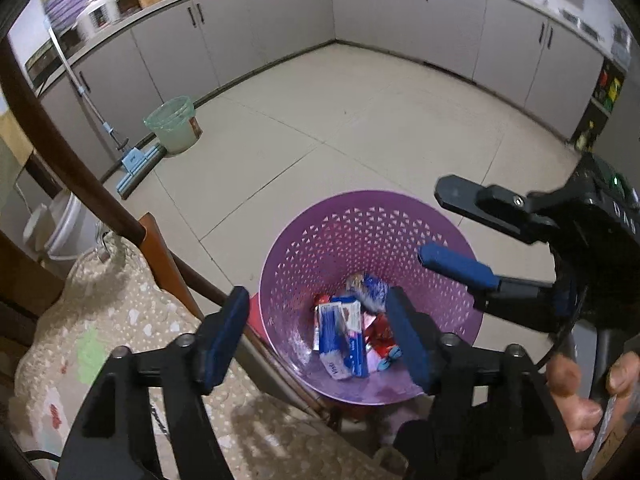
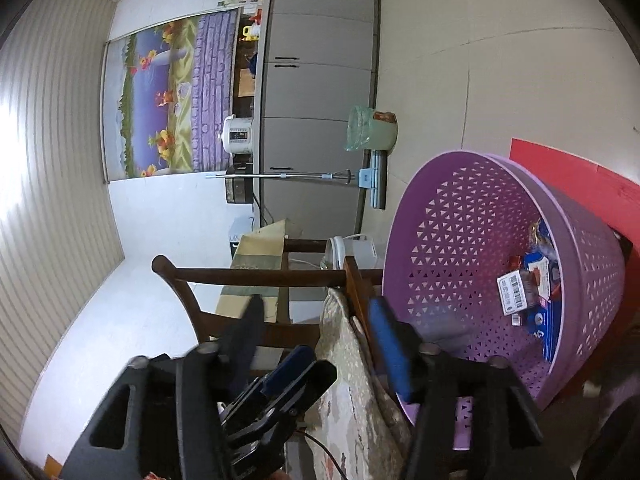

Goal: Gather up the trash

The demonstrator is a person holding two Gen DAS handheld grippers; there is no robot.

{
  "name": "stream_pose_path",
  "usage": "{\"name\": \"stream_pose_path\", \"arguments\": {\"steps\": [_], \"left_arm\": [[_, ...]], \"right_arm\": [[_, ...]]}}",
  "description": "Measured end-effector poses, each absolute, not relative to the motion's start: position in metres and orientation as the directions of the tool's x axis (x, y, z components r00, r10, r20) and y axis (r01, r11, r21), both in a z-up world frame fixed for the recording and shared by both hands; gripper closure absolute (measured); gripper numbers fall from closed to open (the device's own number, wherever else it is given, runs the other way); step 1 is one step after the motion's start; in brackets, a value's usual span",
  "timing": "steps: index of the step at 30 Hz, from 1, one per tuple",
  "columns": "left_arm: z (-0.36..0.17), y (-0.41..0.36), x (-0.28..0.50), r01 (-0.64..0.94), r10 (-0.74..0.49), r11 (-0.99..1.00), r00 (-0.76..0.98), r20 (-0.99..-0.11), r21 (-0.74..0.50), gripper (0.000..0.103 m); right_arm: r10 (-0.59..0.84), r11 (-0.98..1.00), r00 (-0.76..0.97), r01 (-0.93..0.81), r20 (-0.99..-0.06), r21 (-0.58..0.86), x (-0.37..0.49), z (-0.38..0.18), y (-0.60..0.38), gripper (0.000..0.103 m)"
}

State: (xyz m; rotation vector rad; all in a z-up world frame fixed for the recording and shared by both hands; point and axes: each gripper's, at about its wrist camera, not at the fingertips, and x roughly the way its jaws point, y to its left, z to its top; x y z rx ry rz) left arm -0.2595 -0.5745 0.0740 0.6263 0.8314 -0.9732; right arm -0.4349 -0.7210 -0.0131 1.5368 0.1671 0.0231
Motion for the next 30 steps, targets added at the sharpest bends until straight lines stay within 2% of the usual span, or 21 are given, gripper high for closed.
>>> {"name": "stream_pose_path", "arguments": {"steps": [5,11,14,16,17,19,22,26,30], "left_arm": [[0.074,-0.569,-0.252,0.892,-0.464,0.45,0.275,-0.842,0.043,0.031],[0.094,-0.537,-0.253,0.853,-0.507,0.52,0.347,-0.789,0.041,0.031],[0.116,-0.509,-0.26,0.806,-0.523,0.584,0.465,-0.715,0.098,0.029],[0.132,-0.486,-0.268,0.761,-0.532,0.632,0.564,-0.632,0.146,0.015],[0.143,-0.469,-0.274,0.729,-0.537,0.665,0.62,-0.573,0.165,0.012],[0.158,-0.446,-0.281,0.697,-0.545,0.697,0.669,-0.505,0.171,0.003],[0.179,-0.413,-0.291,0.673,-0.556,0.719,0.706,-0.438,0.172,0.0],[0.194,-0.381,-0.302,0.656,-0.549,0.732,0.729,-0.41,0.184,0.0],[0.193,-0.36,-0.305,0.659,-0.549,0.734,0.719,-0.426,0.167,0.0]], "right_arm": [[0.137,0.054,0.985,0.101,-0.108,0.993,-0.43,-0.01,-0.719,0.036],[0.15,0.111,0.979,0.123,-0.139,0.986,-0.425,-0.004,-0.713,0.032],[0.161,0.154,0.97,0.155,-0.18,0.976,-0.419,-0.002,-0.708,0.031],[0.159,0.189,0.964,0.181,-0.212,0.965,-0.415,0.0,-0.703,0.031],[0.153,0.213,0.961,0.197,-0.232,0.957,-0.414,0.001,-0.7,0.031],[0.113,0.284,0.95,0.248,-0.29,0.926,-0.414,0.007,-0.693,0.031],[-0.019,0.417,0.91,0.384,-0.414,0.824,-0.418,0.022,-0.677,0.031],[-0.191,0.537,0.817,0.551,-0.544,0.639,-0.429,0.048,-0.646,0.031],[-0.26,0.627,0.773,0.591,-0.578,0.508,-0.456,0.081,-0.595,0.031]]}}
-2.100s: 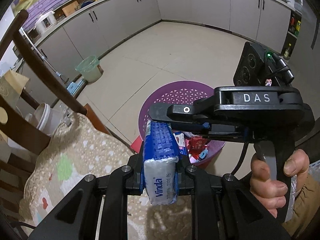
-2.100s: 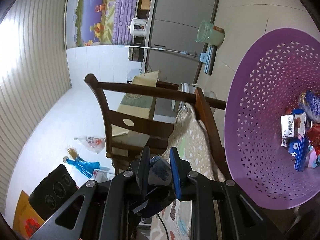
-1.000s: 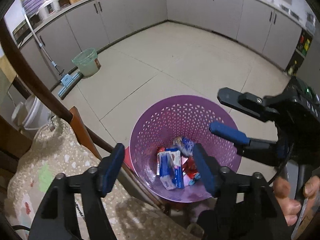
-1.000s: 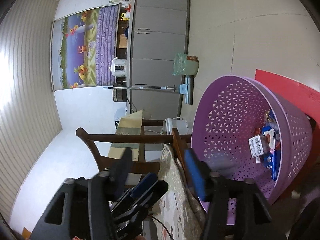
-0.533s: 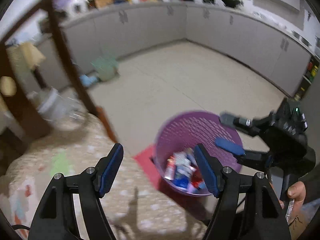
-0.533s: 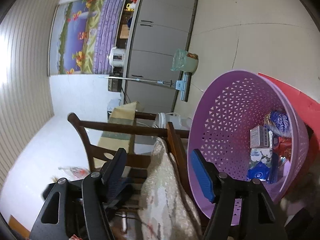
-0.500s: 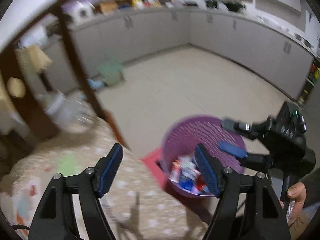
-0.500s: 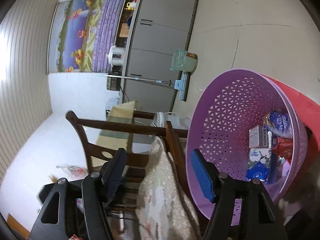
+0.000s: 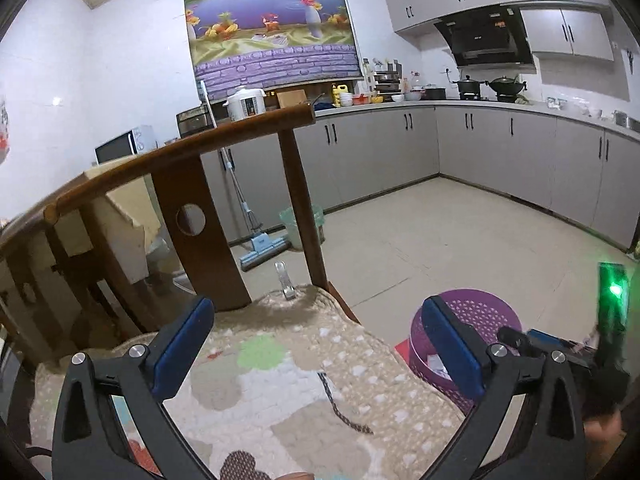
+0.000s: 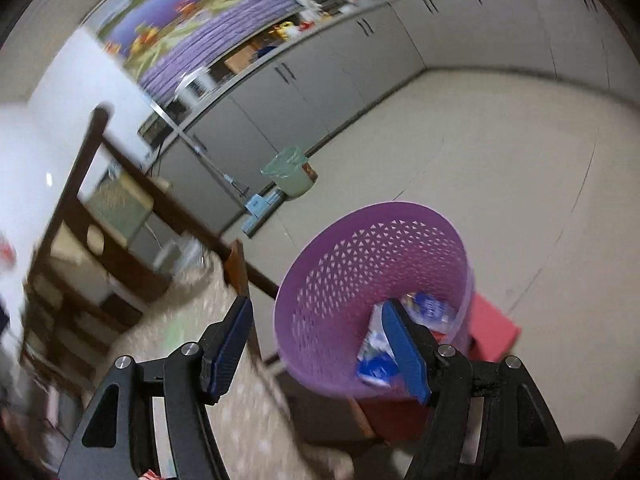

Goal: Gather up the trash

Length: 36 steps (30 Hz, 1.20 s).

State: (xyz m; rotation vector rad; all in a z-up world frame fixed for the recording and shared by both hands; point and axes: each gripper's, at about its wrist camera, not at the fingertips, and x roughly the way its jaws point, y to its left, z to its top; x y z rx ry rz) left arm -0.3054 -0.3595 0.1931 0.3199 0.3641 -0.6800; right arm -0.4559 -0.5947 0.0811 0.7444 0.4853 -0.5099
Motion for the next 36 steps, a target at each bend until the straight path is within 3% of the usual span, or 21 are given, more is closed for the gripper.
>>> {"name": "stream_pose_path", "arguments": {"steps": [5,9,23,36], "left_arm": [[0.178,-0.338,-0.308,0.696,-0.574,0.715,0.634,-0.518,0.059,0.0],[0.165,-0.323,-0.322,0.687,-0.549,0.725,0.621,-0.56,0.052,0.0],[0.183,-0.29,-0.368,0.698,-0.551,0.712,0.622,-0.557,0.075,0.0],[0.183,-0.287,-0.38,0.706,-0.542,0.7,0.621,-0.565,0.105,0.0]], "right_arm": [[-0.305,0.676,0.7,0.637,-0.646,0.37,-0.473,0.112,-0.548,0.028],[-0.351,0.638,0.622,0.706,-0.7,0.307,-0.492,0.127,-0.527,0.027],[-0.46,0.661,0.54,0.738,-0.705,0.134,-0.54,0.172,-0.446,0.025],[-0.463,0.651,0.533,0.746,-0.708,0.136,-0.535,0.174,-0.44,0.023]]}}
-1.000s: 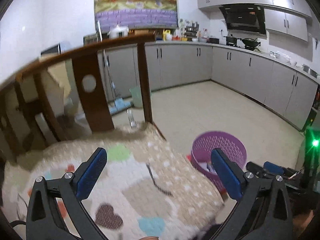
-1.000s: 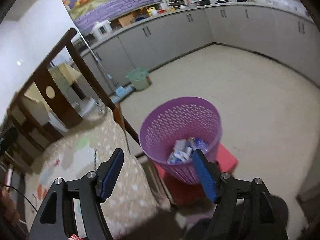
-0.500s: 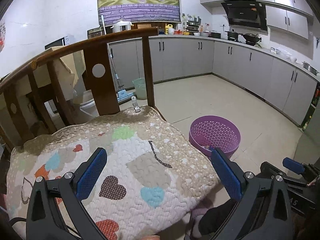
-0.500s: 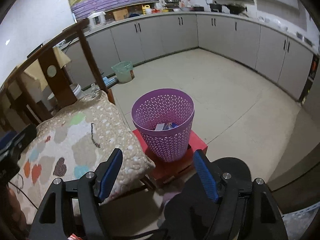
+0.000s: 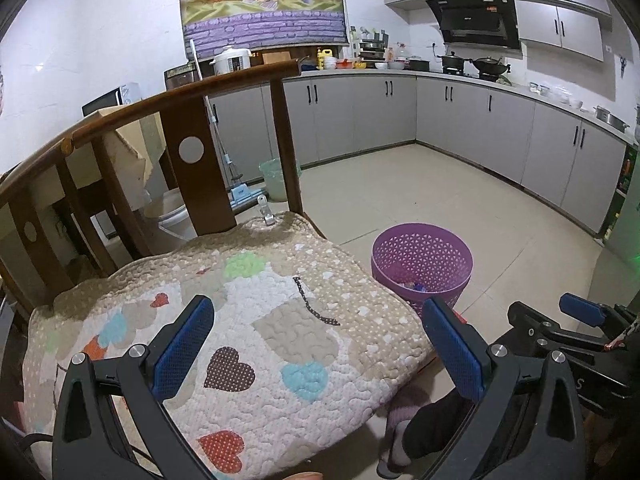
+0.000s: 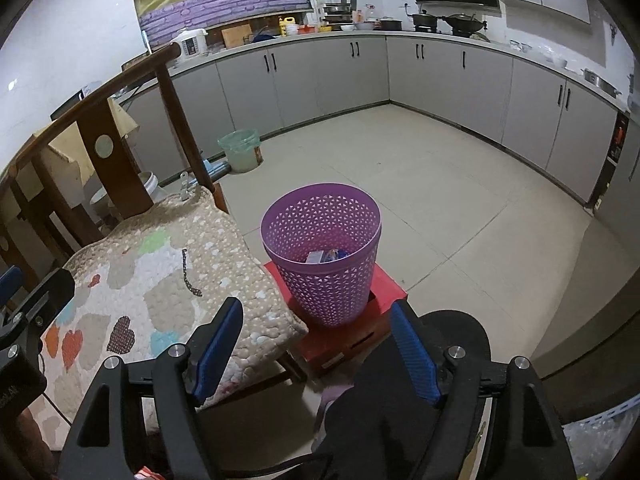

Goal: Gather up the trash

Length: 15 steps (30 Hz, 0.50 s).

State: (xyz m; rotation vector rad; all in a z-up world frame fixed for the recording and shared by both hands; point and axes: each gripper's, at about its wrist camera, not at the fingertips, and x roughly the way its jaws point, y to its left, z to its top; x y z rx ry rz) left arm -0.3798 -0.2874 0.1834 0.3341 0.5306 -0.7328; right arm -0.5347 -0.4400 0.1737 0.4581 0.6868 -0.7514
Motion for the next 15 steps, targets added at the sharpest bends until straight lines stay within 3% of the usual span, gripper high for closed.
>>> {"name": "stream_pose_path", "arguments": {"steps": [15], "left_arm": [[0.169,-0.289,-0.372,0.711,-0.509,0.696,0.588,-0.629,0.101,0.0]], "right_arm": [[-0.438,0.678,0.528,0.726,-0.728,0.118,-0.524,0.166,-0.435,0.022]]}}
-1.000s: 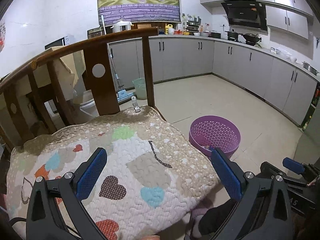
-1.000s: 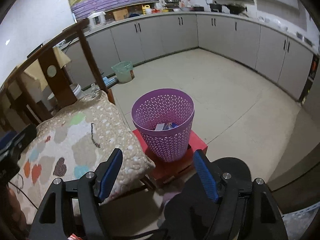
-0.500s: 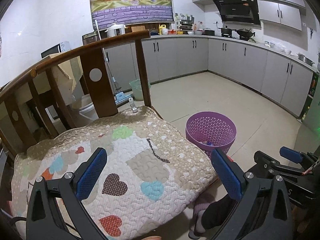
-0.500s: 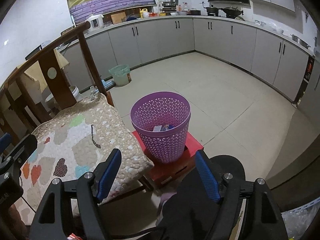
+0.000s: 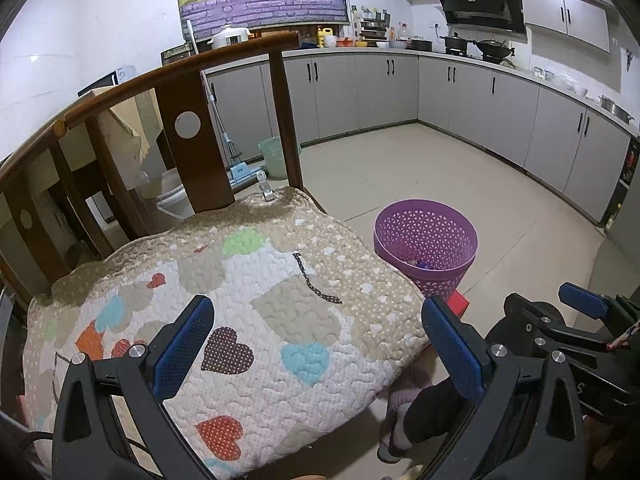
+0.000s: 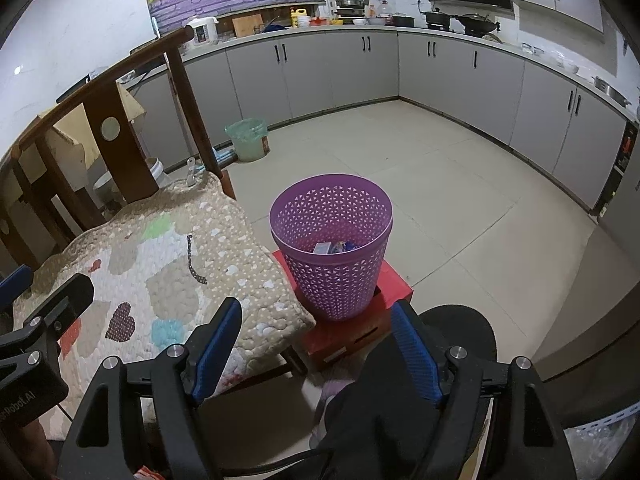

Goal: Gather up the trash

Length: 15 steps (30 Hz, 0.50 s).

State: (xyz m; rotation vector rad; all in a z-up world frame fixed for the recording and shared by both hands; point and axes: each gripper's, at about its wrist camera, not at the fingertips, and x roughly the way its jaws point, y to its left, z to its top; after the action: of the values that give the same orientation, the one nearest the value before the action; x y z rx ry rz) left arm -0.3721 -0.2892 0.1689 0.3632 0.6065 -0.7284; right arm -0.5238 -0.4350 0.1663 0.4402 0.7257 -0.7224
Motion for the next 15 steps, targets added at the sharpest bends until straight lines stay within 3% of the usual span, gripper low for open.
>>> {"name": "stream_pose_path", "arguments": {"steps": [15], "left_arm": [[0.1582,-0.2906,-0.3655,0.723,-0.493,0.686,0.545,-0.679,0.082,0.0]], "right_arm": [[-0.41,0.689,0.52,0.715,-0.749,0.12,-0.5176,0.1592,-0.4355,0.022]]}}
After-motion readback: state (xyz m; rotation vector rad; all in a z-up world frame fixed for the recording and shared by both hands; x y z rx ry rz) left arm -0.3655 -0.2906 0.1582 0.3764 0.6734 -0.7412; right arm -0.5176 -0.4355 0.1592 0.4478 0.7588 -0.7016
